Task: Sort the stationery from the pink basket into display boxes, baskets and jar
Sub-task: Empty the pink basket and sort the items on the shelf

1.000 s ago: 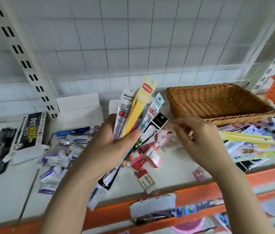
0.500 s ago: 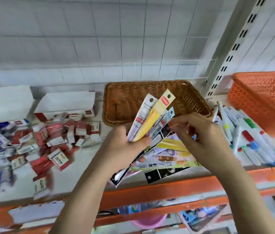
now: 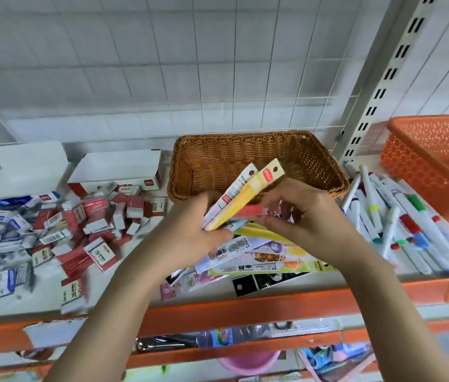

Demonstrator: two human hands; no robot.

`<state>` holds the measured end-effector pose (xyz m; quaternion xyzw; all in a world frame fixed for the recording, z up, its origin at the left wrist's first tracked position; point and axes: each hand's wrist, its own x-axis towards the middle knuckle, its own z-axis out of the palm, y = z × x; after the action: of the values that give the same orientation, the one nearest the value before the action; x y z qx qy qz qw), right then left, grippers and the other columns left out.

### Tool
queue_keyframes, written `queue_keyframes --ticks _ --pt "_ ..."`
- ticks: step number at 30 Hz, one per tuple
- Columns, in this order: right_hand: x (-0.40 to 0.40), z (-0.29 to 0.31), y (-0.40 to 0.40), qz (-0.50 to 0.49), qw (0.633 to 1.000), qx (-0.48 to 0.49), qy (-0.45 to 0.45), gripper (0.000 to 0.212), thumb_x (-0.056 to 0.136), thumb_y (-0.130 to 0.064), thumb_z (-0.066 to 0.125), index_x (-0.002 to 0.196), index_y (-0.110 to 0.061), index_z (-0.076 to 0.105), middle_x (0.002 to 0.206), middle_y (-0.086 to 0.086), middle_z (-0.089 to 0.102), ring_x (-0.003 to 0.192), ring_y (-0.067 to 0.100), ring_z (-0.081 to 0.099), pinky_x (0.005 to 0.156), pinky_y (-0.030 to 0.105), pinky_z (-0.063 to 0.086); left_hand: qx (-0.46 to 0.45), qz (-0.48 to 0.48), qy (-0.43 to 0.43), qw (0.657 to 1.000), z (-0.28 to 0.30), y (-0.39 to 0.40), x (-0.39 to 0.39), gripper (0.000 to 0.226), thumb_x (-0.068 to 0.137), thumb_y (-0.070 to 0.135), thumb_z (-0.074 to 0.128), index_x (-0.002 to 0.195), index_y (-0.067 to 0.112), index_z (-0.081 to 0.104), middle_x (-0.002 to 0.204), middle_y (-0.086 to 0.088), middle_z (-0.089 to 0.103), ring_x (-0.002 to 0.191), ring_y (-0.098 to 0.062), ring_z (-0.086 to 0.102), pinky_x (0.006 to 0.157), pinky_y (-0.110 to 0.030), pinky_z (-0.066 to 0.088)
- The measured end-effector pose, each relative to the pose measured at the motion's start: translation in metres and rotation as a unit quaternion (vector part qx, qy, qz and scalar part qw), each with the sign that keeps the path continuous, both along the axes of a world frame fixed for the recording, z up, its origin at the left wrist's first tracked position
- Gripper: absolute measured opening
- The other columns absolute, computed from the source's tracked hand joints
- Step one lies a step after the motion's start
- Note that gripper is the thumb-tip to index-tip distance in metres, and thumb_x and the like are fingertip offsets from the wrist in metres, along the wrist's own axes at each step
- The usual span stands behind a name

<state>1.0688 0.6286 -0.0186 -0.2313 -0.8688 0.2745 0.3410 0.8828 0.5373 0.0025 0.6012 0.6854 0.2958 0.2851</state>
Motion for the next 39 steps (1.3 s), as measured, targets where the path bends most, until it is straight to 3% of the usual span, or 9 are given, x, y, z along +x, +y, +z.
queue_keyframes --ticks 5,9,13,17,21,26,30,34,39 --pt "0.030 -0.005 -0.003 -0.044 0.990 -0.121 0.066 0.023 0.074 -0.014 0.070 0.070 -0.021 0.048 0.067 -0.007 0.060 0.067 0.006 0.061 0.064 0.016 0.046 0.106 -0.071 0.204 0.971 -0.005 0.005 0.007 0.033 0.084 0.017 0.067 0.110 0.025 0.049 0.079 0.021 0.047 0.067 -0.001 0.049 0.056 -0.014 0.037" --pt "0.048 -0.015 -0.007 -0.099 0.976 -0.172 0.091 0.028 0.078 0.003 0.070 0.071 -0.012 0.048 0.063 -0.004 0.062 0.056 0.004 0.055 0.055 0.013 0.042 0.177 -0.096 0.355 0.913 -0.025 0.017 0.024 0.037 0.069 -0.006 0.065 0.093 0.014 0.044 0.070 -0.001 0.051 0.048 -0.028 0.054 0.040 -0.030 0.037" --pt "0.055 -0.021 -0.013 -0.147 0.973 -0.159 0.084 0.024 0.085 -0.007 0.065 0.079 -0.025 0.049 0.059 0.001 0.057 0.048 0.012 0.049 0.047 0.022 0.040 0.204 -0.079 0.427 0.877 -0.038 0.025 0.029 0.045 0.057 -0.008 0.067 0.093 0.006 0.045 0.071 -0.009 0.049 0.037 -0.027 0.051 0.029 -0.025 0.030" --pt "0.051 -0.023 -0.020 -0.160 0.976 -0.130 0.062 0.013 0.075 -0.032 0.047 0.085 -0.025 0.043 0.066 -0.003 0.057 0.052 0.017 0.046 0.050 0.032 0.038 0.199 -0.080 0.403 0.890 -0.050 0.026 0.030 0.056 0.065 0.007 0.077 0.107 0.012 0.039 0.087 -0.011 0.053 0.041 -0.030 0.054 0.028 -0.029 0.034" --pt "0.050 -0.022 -0.025 -0.151 0.976 -0.139 0.074 0.011 0.074 -0.019 0.042 0.085 -0.017 0.042 0.051 -0.009 0.041 0.047 0.007 0.032 0.047 0.023 0.026 0.246 -0.085 0.390 0.884 -0.053 0.026 0.026 0.056 0.071 0.025 0.078 0.110 0.015 0.038 0.086 -0.010 0.062 0.044 -0.031 0.057 0.031 -0.028 0.035" --pt "0.036 -0.021 -0.027 -0.129 0.990 -0.059 0.013 0.023 0.082 -0.038 0.062 0.095 -0.023 0.051 0.050 -0.008 0.044 0.045 0.008 0.039 0.047 0.021 0.030 0.256 -0.078 0.415 0.870 -0.051 0.030 0.024 0.067 0.083 0.072 0.028 0.108 0.011 0.041 0.086 -0.006 0.058 0.041 -0.021 0.054 0.035 -0.023 0.032" --pt "0.023 -0.031 -0.022 -0.163 0.985 0.008 -0.063 0.019 0.082 -0.042 0.068 0.092 -0.025 0.066 0.046 -0.016 0.039 0.048 0.000 0.042 0.048 0.026 0.034 0.233 -0.109 0.297 0.920 -0.054 0.019 0.020 0.050 0.088 0.063 0.027 0.101 0.015 0.034 0.083 0.000 0.047 0.063 -0.012 0.049 0.059 -0.024 0.033" --pt "0.017 -0.041 -0.020 -0.184 0.977 0.013 -0.105 0.013 0.083 -0.040 0.069 0.083 -0.027 0.067 0.062 -0.016 0.055 0.060 0.012 0.056 0.051 0.029 0.045 0.244 -0.095 0.176 0.949 -0.059 0.012 0.003 0.021 0.095 0.042 0.028 0.098 0.021 0.026 0.073 0.004 0.037 0.061 -0.006 0.038 0.055 -0.021 0.029" --pt "0.013 -0.046 -0.017 -0.205 0.972 0.059 -0.097 0.015 0.081 -0.036 0.072 0.077 -0.024 0.064 0.065 -0.007 0.059 0.054 0.016 0.052 0.043 0.022 0.034 0.252 -0.006 0.113 0.961 -0.062 -0.004 0.002 0.040 0.096 0.042 0.033 0.131 0.022 0.028 0.087 0.019 0.037 0.076 0.007 0.045 0.071 -0.011 0.041"
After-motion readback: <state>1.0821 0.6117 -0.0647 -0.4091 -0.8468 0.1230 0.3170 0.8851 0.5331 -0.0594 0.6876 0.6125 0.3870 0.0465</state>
